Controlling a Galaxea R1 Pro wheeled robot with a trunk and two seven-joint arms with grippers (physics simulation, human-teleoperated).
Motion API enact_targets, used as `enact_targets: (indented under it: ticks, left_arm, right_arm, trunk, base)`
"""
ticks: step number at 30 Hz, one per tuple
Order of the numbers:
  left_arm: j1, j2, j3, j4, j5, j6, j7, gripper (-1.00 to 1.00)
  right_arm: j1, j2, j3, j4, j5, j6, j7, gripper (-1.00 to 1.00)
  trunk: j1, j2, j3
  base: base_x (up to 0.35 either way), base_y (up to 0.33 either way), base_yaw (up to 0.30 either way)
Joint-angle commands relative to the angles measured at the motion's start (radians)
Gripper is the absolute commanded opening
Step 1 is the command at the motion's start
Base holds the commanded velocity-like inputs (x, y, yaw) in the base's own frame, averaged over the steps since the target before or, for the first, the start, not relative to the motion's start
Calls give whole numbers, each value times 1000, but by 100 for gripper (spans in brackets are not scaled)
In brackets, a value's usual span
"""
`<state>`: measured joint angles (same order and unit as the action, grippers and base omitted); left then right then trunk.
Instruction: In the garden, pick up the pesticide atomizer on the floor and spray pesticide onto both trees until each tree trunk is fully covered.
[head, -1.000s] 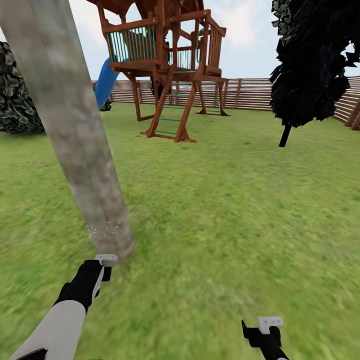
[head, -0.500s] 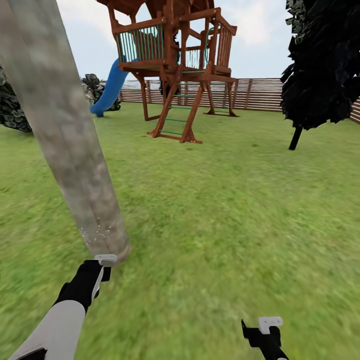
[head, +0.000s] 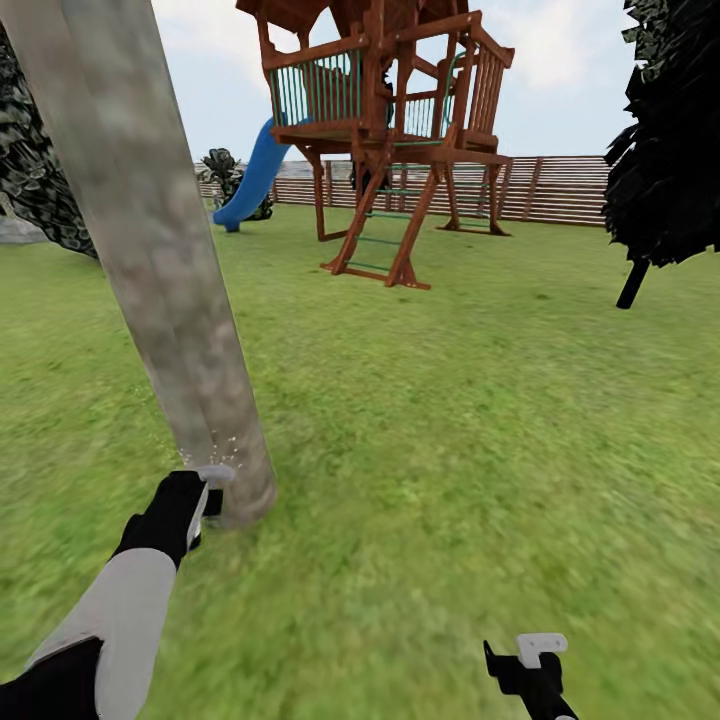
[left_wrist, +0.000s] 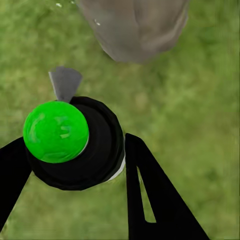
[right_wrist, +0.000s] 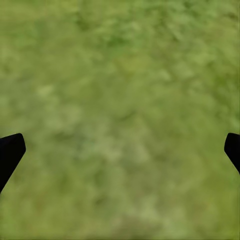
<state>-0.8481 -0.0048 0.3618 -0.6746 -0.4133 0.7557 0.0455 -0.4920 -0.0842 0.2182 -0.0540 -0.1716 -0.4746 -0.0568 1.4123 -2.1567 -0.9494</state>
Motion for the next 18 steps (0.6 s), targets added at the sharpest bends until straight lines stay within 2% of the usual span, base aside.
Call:
enact_targets:
  ticks: [1, 2, 3, 4, 5, 7, 9, 12, 13, 14, 18]
  left_arm:
    - [-10, 22, 2, -2, 12, 5, 3, -100]
    - [-22, 60, 1, 2, 14, 7, 2, -100]
    - [-25, 68, -1, 3, 13, 8, 2, -100]
    - [-27, 66, -13, 4, 14, 8, 2, -100]
    - [-30, 58, -53, 3, 15, 9, 2, -100]
    - [-54, 50, -90, 3, 18, 11, 2, -100]
    - [-64, 65, -96, 1, 18, 28, 1, -100]
    - [-58, 117, -99, 4, 18, 50, -1, -100]
    - [-55, 121, -101, 7, 16, 49, -27, -100]
    - [-50, 123, -105, 9, 9, 42, -104, -100]
    - [-49, 124, -106, 9, 9, 38, -123, -100]
  right_arm:
    - [0, 0, 9, 0, -8, -2, -3, 100]
    - [0, 0, 9, 0, -8, -2, -3, 100]
    - [0, 0, 9, 0, -8, -2, -3, 100]
    - [0, 0, 9, 0, -8, -2, -3, 100]
    - [0, 0, 9, 0, -8, -2, -3, 100]
    - [0, 0, 9, 0, -8, -2, -3, 100]
    - [0, 0, 9, 0, -8, -2, -3, 100]
    - [0, 0, 9, 0, -8, -2, -3, 100]
    - [0, 0, 9, 0, -8, -2, -3, 100]
    - [0, 0, 10, 0, -8, -2, -3, 100]
    - [0, 0, 10, 0, -8, -2, -2, 100]
  trunk:
    - [0, 0, -1]
    - [0, 0, -1]
    - [0, 0, -1]
    - [0, 0, -1]
    - [0, 0, -1]
    - [0, 0, -1]
    - [0, 0, -1]
    - [0, 0, -1]
    - [0, 0, -1]
    - [0, 0, -1]
    - [0, 0, -1]
  base:
    - [0, 0, 0]
    - [0, 0, 0]
    - [0, 0, 0]
    - [0, 0, 0]
    - [0, 0, 0]
    - [0, 0, 0]
    - [0, 0, 0]
    - [0, 0, 0]
    - [0, 0, 74]
    - [0, 0, 248]
    - [0, 0, 256]
